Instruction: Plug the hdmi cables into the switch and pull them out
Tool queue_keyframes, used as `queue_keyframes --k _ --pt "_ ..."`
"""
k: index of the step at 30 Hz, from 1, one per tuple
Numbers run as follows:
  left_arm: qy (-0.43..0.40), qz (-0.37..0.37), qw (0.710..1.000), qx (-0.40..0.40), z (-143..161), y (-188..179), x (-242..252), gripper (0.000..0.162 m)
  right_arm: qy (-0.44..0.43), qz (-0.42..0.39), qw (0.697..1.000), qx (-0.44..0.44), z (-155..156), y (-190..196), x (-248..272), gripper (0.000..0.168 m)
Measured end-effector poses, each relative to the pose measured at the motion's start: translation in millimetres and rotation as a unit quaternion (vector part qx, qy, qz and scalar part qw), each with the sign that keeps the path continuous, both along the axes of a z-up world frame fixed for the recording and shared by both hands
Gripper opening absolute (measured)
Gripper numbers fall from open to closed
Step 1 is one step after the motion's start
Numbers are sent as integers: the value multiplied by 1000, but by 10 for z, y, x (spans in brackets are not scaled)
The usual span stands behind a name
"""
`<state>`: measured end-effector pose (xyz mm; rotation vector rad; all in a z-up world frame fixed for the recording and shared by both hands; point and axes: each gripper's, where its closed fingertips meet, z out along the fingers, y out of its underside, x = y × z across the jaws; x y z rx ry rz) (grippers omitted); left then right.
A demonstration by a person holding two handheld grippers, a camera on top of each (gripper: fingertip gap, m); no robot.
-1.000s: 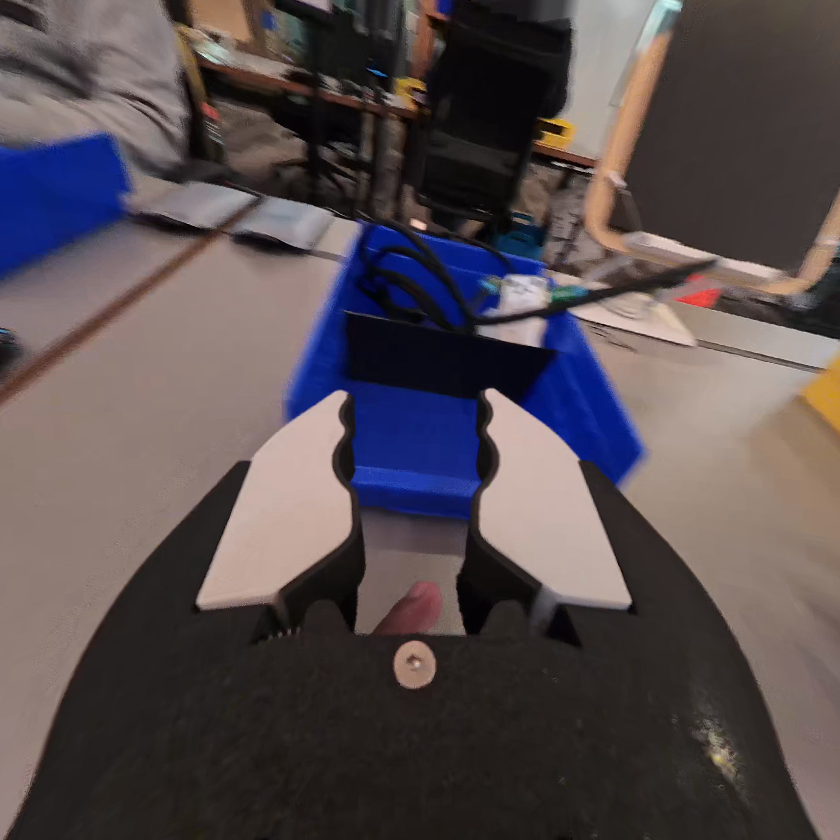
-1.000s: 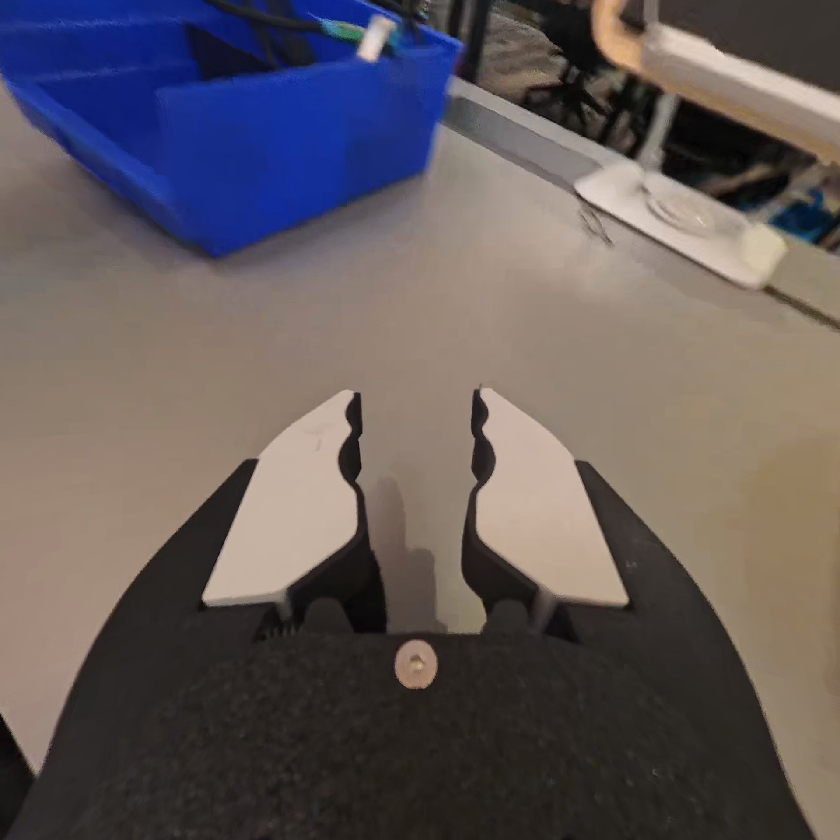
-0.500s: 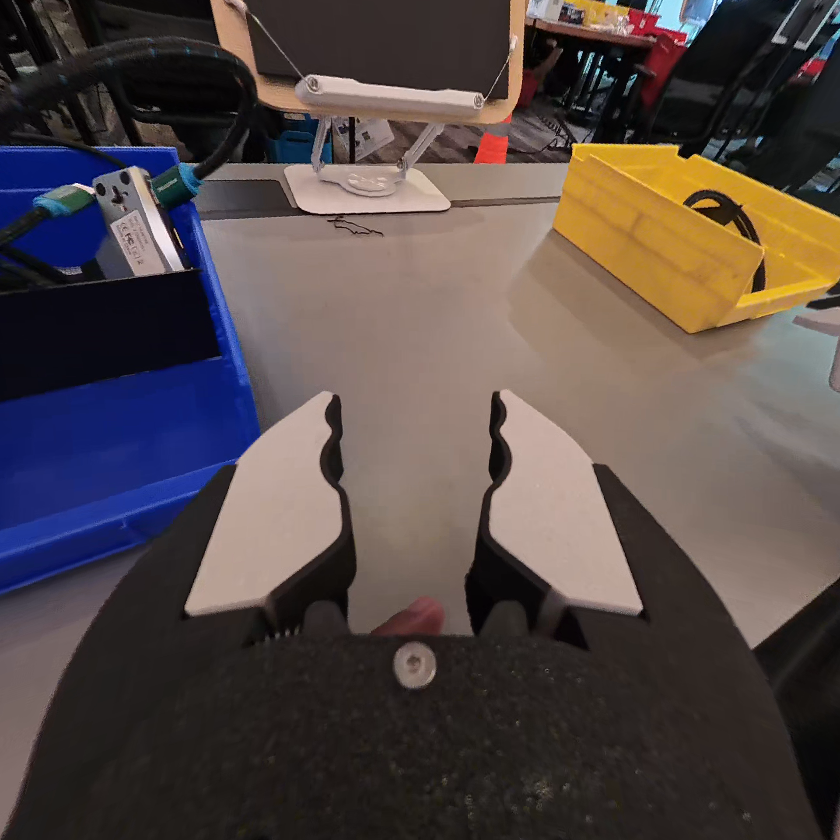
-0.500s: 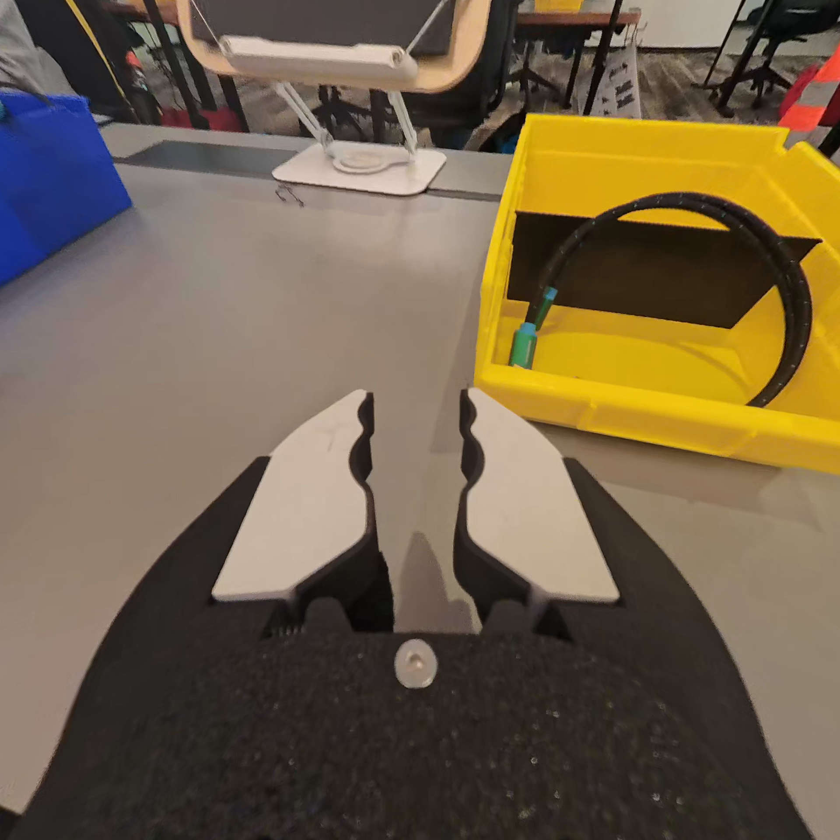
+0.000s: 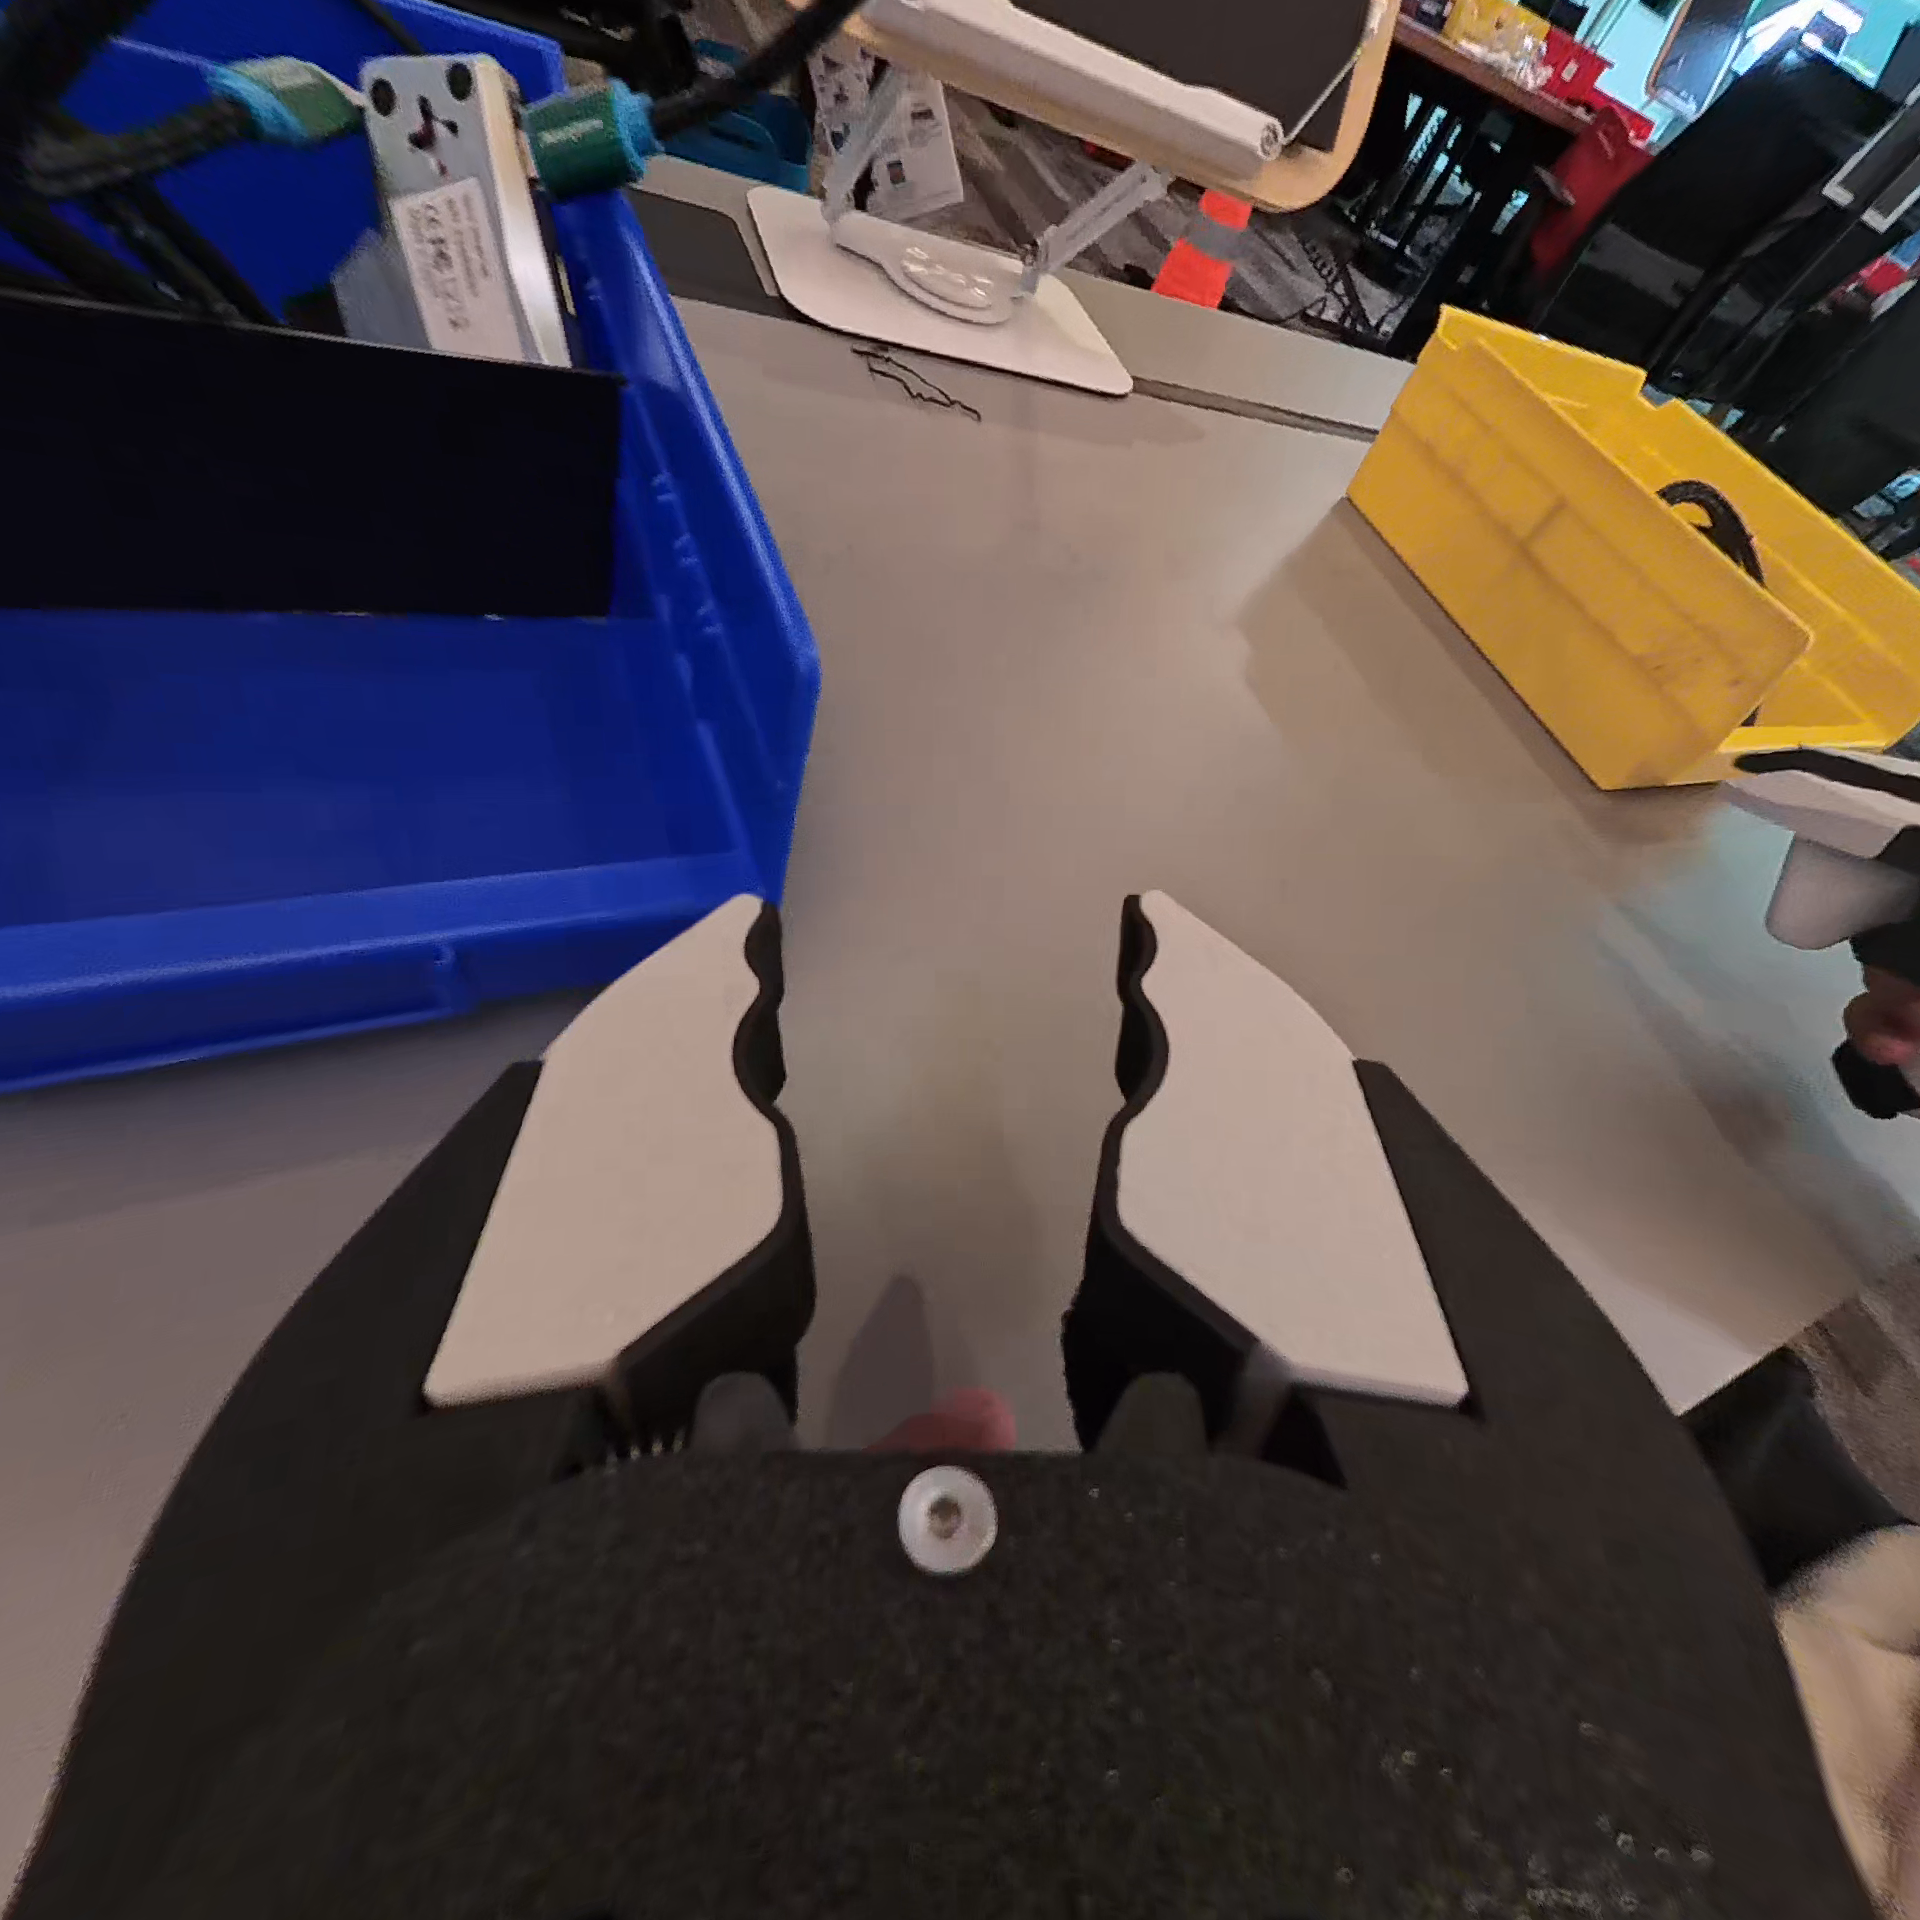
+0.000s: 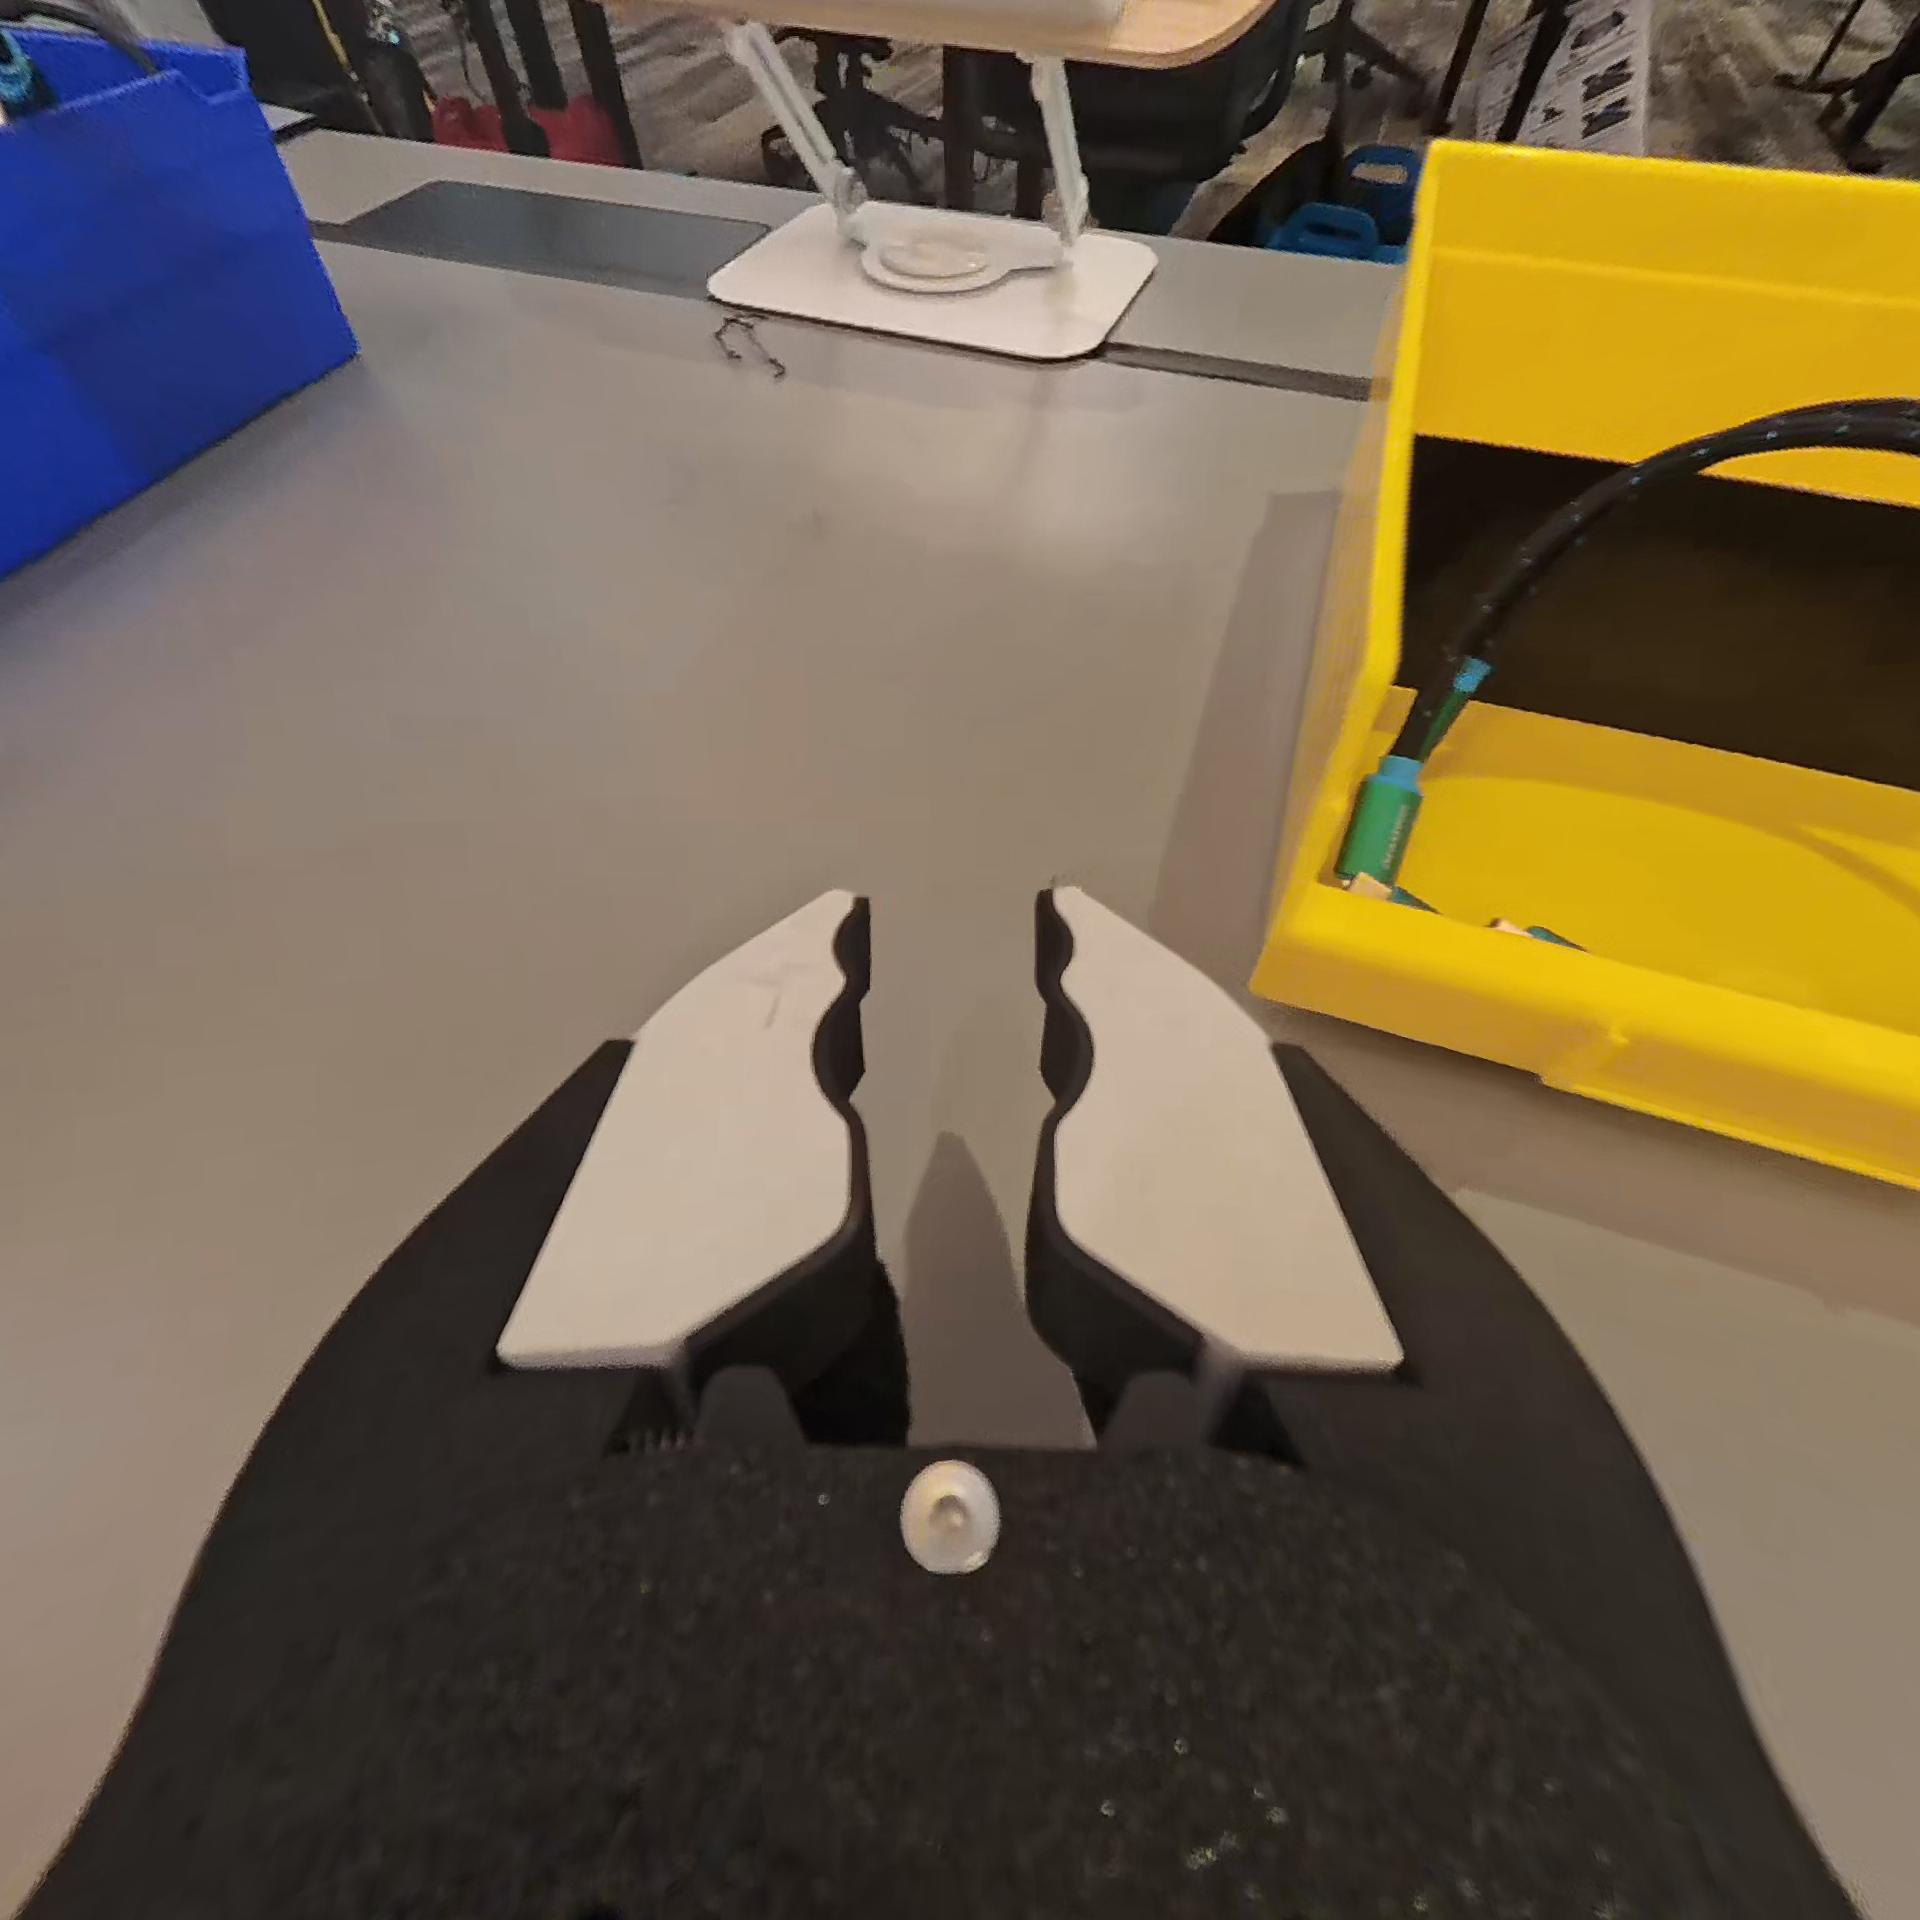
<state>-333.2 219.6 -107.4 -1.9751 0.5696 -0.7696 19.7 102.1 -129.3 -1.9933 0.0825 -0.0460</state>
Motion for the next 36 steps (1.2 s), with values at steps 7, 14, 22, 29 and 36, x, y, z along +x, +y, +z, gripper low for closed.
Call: queue_keyframes --k 7,14,22,29,36 --pt "45 15 999 27 -25 -7 -174 63 -21 23 999 -4 12 69 -139 28" --pt "97 6 993 62 25 18 -182 61 -12 40 999 -14 -18 28 -231 27" --pt "34 -174 975 137 1398 386 -173 61 21 85 996 -10 -39 -163 -304 30" --pt "79 -300 933 185 1565 1664 -31 38 21 93 995 -2 -14 -204 -289 30" --pt "220 -533 814 71 669 2262 298 37 17 99 994 40 137 -180 -307 29"
